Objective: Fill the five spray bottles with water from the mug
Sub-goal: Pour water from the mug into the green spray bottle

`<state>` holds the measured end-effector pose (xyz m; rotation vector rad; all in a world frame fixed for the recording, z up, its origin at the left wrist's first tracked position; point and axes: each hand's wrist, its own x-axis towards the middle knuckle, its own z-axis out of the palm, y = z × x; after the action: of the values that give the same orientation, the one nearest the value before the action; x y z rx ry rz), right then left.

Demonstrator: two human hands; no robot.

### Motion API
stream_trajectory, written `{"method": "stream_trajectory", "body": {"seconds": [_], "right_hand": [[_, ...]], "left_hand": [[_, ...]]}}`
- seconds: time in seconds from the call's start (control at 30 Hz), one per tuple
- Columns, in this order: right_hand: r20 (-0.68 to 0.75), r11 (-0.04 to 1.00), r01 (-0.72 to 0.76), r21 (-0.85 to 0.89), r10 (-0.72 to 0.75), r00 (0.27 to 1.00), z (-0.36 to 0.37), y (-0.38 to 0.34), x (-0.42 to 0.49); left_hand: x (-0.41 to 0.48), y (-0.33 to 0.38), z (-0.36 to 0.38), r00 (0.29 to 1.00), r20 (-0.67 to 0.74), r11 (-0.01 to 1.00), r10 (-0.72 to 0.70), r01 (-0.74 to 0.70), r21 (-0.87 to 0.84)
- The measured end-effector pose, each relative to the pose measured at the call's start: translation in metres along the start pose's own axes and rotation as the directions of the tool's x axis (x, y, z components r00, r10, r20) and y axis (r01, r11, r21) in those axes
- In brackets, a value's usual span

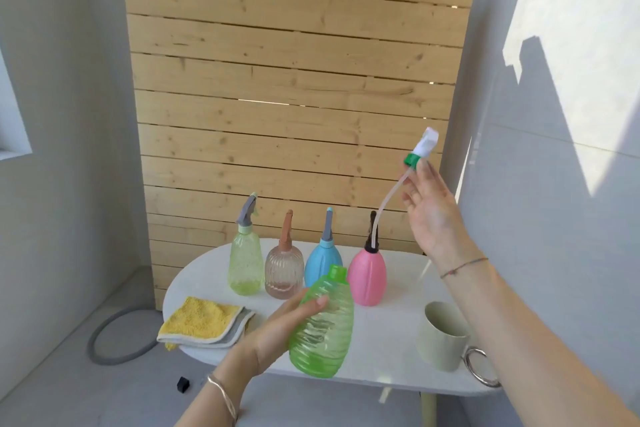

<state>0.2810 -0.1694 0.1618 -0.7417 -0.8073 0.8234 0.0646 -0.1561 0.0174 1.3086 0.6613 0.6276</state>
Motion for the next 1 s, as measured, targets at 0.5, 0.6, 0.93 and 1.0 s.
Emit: {"method": "stream_trajectory", "body": {"seconds": [0.5,0.6,0.93,1.0], "right_hand": [[0.134,0.546,-0.166,-0.821,0.467,0.874,-0.102,0.222,-0.034],[0.118,0.547,-0.191,-0.815,0.480,0.869,-0.110,0.231,-0.034],[0.128,0.598,0.002,-0.802,0.168,0.977,-0.113,0.157,-0.042],[0.075,0.616,0.042,-0.786,0.028,0.997,-0.127,0.130,-0.054]], "left_hand": [[-0.007,-0.043,-0.021,0.927,-0.369,0.998,0.066,-0.067,0.012],[-0.006,-0.046,-0.021,0.928,-0.369,0.998,0.053,-0.065,-0.020],[0.004,-0.060,-0.010,0.939,-0.339,0.999,0.051,-0.044,0.030],[0.006,-0.065,-0.005,0.947,-0.318,0.999,0.049,-0.039,0.036]]}}
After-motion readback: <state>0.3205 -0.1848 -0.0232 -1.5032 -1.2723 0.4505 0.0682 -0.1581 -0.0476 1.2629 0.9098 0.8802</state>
